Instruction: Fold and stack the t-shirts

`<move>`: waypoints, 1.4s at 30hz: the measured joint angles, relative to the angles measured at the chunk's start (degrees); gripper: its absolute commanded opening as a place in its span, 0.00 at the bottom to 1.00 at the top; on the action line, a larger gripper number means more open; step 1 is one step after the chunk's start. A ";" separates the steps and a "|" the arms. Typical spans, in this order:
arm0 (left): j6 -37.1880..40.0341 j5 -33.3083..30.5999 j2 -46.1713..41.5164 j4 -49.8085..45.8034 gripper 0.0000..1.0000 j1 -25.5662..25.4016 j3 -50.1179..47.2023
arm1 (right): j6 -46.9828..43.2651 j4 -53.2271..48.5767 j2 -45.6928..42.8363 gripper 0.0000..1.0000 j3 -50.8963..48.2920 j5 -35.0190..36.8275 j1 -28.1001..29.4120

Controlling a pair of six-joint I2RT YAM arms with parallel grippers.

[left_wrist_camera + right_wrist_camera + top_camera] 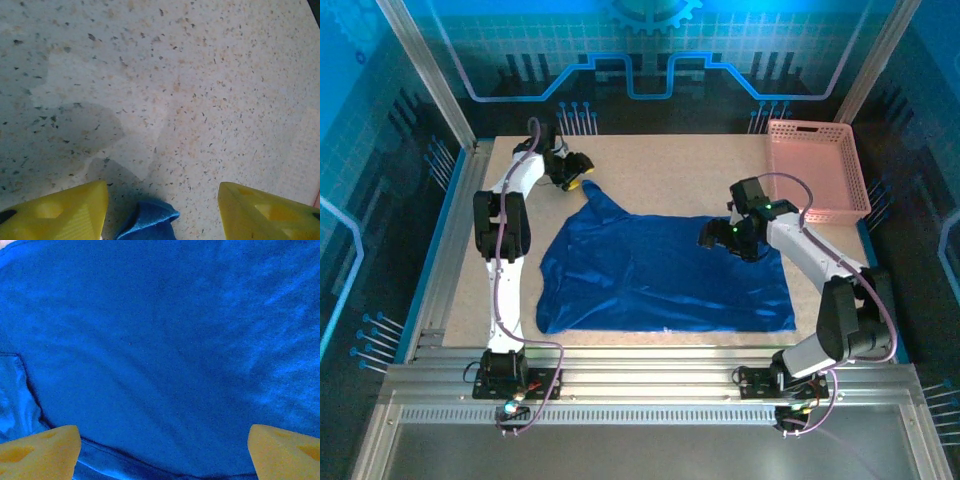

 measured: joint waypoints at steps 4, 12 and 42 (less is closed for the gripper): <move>1.14 1.97 -0.61 2.19 0.60 0.00 -3.48 | -0.57 -0.24 0.94 0.88 0.44 -0.70 -1.14; 4.92 2.91 -3.37 4.07 0.56 0.61 -10.49 | -0.79 -0.28 2.10 0.87 0.68 -1.62 -2.12; 9.88 9.84 0.72 3.98 0.00 -0.42 -7.74 | 1.22 0.22 2.62 0.86 -1.57 -0.94 -2.34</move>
